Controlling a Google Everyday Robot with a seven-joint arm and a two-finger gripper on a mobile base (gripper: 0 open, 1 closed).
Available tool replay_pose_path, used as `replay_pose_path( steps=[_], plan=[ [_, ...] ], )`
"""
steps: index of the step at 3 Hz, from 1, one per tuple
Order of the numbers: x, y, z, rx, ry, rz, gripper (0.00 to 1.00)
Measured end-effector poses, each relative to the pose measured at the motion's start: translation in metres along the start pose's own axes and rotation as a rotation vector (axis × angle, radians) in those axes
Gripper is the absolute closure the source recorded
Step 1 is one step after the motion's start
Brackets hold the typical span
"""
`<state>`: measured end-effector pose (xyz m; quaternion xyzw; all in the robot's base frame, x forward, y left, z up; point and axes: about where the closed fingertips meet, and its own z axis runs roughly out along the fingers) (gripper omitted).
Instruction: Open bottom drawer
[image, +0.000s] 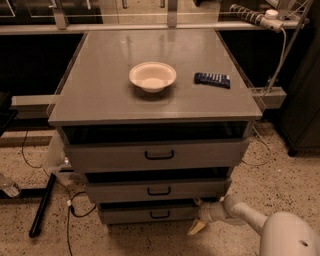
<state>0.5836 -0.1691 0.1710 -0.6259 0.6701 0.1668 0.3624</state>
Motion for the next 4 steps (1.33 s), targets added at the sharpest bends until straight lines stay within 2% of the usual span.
replay_pose_path(
  steps=[1,4],
  plan=[
    [0.0,0.0,0.0,0.0,0.0,0.0,0.18],
    [-0.01,-0.002,-0.002,-0.011,-0.009,-0.015,0.88]
  ],
)
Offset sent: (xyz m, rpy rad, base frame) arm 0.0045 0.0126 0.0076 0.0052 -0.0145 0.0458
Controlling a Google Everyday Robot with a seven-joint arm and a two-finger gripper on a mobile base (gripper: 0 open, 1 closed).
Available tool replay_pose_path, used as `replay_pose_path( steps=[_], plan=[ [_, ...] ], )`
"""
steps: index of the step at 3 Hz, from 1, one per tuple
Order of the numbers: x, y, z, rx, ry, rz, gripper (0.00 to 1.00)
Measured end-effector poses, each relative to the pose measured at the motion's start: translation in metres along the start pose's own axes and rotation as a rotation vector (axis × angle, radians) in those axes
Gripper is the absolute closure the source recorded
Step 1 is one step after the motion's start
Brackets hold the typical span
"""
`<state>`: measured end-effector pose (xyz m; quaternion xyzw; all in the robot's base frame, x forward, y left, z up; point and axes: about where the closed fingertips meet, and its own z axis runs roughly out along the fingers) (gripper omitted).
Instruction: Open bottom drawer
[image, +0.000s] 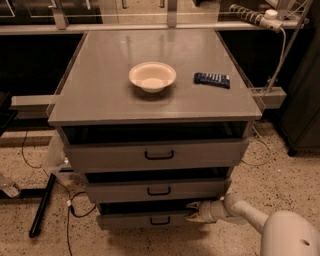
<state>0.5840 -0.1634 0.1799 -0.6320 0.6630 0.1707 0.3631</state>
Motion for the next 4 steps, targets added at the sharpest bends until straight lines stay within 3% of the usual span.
replay_pose_path(
  steps=[1,2,4],
  plan=[
    [0.0017,0.0113,-0.0125,-0.005,-0.01,-0.001,1.0],
    [0.0016,0.0114,-0.0123,-0.005,-0.011,-0.001,0.81],
    [0.0004,0.0113,-0.0109,-0.007,-0.025,0.007,0.35]
  ],
)
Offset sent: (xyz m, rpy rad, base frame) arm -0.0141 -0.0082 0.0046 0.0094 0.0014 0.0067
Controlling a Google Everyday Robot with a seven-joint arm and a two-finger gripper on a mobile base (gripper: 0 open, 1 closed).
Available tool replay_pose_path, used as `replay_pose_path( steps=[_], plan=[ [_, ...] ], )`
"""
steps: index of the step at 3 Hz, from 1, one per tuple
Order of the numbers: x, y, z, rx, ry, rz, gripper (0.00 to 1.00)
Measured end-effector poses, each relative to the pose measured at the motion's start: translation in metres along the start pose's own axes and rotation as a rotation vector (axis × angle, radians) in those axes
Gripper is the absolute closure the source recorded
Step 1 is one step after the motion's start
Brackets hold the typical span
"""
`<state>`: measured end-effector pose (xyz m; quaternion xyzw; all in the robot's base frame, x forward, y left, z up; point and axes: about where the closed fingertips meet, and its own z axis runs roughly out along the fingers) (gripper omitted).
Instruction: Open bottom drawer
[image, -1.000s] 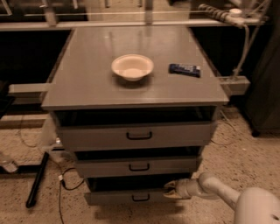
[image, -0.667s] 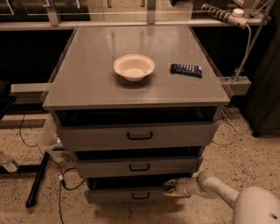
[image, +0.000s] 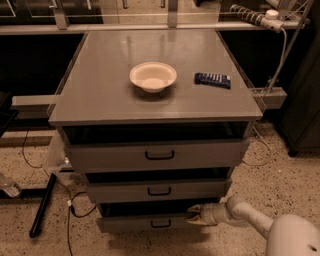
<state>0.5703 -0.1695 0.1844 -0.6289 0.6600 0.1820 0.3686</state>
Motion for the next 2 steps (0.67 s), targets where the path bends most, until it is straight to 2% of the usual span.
replay_pose_path(
  steps=[1,2],
  plan=[
    [0.0108,0.0238,-0.0084,0.005,-0.049,0.02,0.12],
    [0.0075,0.0229,-0.01,0.005,-0.049,0.02,0.14]
  ],
)
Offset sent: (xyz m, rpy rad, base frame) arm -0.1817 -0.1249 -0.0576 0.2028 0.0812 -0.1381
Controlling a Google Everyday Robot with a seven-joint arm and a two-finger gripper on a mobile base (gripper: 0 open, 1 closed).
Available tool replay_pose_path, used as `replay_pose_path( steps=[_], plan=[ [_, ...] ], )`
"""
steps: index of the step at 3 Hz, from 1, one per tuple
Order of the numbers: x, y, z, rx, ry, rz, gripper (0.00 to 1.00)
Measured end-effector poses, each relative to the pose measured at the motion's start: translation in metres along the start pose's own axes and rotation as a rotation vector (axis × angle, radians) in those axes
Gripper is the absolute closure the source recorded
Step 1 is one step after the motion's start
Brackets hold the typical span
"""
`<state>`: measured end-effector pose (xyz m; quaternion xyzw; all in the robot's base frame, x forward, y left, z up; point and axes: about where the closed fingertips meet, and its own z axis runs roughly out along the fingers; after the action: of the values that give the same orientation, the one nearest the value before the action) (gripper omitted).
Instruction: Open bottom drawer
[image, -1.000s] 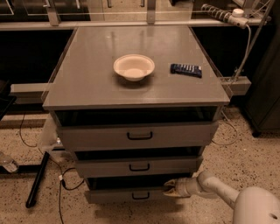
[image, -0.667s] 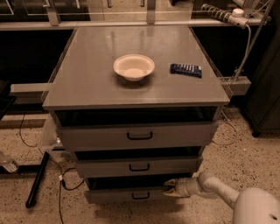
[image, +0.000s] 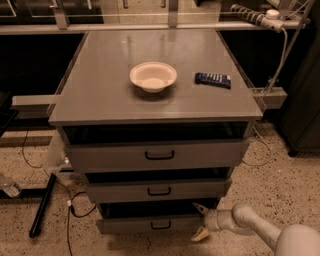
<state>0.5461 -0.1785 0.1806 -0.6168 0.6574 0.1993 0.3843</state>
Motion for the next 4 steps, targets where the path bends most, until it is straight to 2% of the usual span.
replay_pose_path(
  steps=[1,3,4],
  plan=[
    [0.02,0.037,-0.025,0.023,-0.028,0.034,0.38],
    [0.012,0.038,-0.035,0.026,-0.031,0.037,0.84],
    [0.007,0.036,-0.04,0.026,-0.031,0.037,1.0]
  ],
)
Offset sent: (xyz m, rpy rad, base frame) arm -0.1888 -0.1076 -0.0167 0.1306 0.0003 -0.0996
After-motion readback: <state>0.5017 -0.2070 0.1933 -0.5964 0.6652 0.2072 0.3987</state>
